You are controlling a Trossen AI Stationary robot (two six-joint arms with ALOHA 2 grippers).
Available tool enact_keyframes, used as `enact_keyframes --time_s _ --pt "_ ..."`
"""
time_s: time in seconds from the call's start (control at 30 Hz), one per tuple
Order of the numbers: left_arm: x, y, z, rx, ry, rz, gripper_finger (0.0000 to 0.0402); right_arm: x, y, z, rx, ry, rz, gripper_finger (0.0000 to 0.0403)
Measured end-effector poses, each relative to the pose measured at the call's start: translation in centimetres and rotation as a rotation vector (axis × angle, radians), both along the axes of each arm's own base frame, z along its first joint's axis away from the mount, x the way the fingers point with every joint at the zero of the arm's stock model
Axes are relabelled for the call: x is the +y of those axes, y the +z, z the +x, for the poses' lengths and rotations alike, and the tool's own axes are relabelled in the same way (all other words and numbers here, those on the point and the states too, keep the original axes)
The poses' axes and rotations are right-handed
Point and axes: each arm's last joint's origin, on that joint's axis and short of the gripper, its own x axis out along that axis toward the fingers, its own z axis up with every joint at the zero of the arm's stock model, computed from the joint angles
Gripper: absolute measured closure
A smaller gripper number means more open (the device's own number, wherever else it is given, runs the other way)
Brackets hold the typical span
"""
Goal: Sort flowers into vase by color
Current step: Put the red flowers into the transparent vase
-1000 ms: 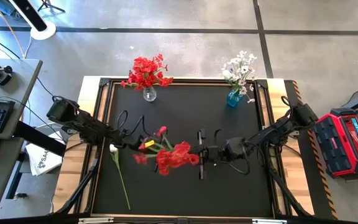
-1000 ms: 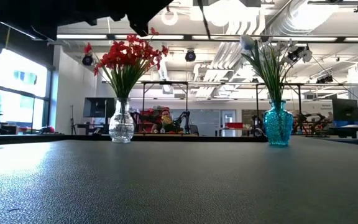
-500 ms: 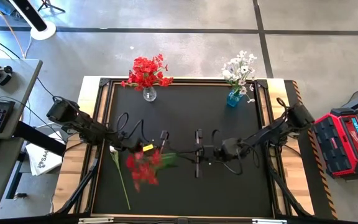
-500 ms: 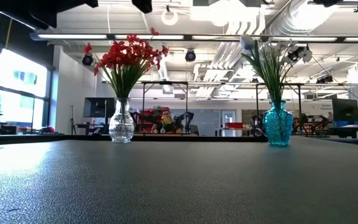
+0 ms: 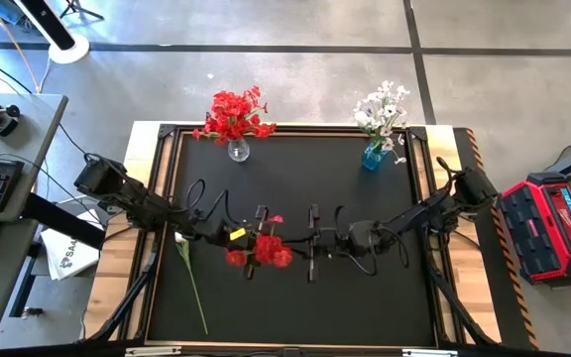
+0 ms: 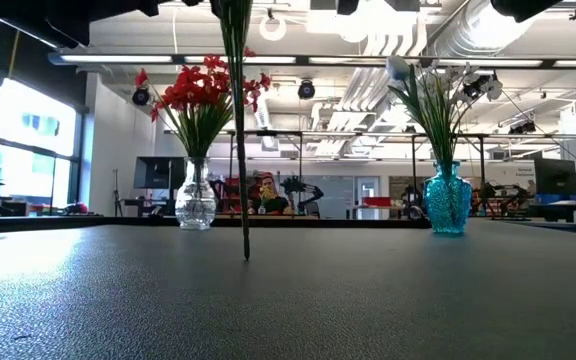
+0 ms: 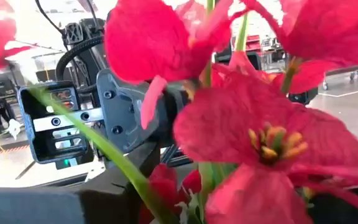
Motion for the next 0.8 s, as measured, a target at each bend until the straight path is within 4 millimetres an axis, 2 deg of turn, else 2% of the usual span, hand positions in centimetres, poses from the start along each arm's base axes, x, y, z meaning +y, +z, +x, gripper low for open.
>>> enact_keyframes --time_s 0.23,0.33,0.5,0.63,0.7,0.8 --pt "0.0 -0.5 0.1 0.052 -0.007 0.016 0.027 0.0 0.2 -0.2 0.013 -0.023 -0.019 0.0402" --pt "0.0 -0.8 0.1 0.085 -0.01 0.012 0.0295 0.1 1.5 -1.0 0.023 -0.058 -0.013 0.0402" --pt "0.0 -0.8 -0.1 0.114 -0.009 0.021 0.0339 0.7 4.1 -3.7 0.094 -0.083 -0.022 0.0402" --pt "0.5 0.8 -1.0 0.122 0.054 0.019 0.038 1.4 5.0 -5.8 0.183 -0.029 0.003 0.0402" --pt "1.0 1.9 -1.9 0.134 0.132 0.032 0.0395 1.9 4.7 -6.2 0.23 -0.011 0.017 0.0402" --pt "2.2 4.1 -3.7 0.13 0.259 0.051 0.0397 2.6 3.2 -5.8 0.297 -0.002 -0.001 0.0402"
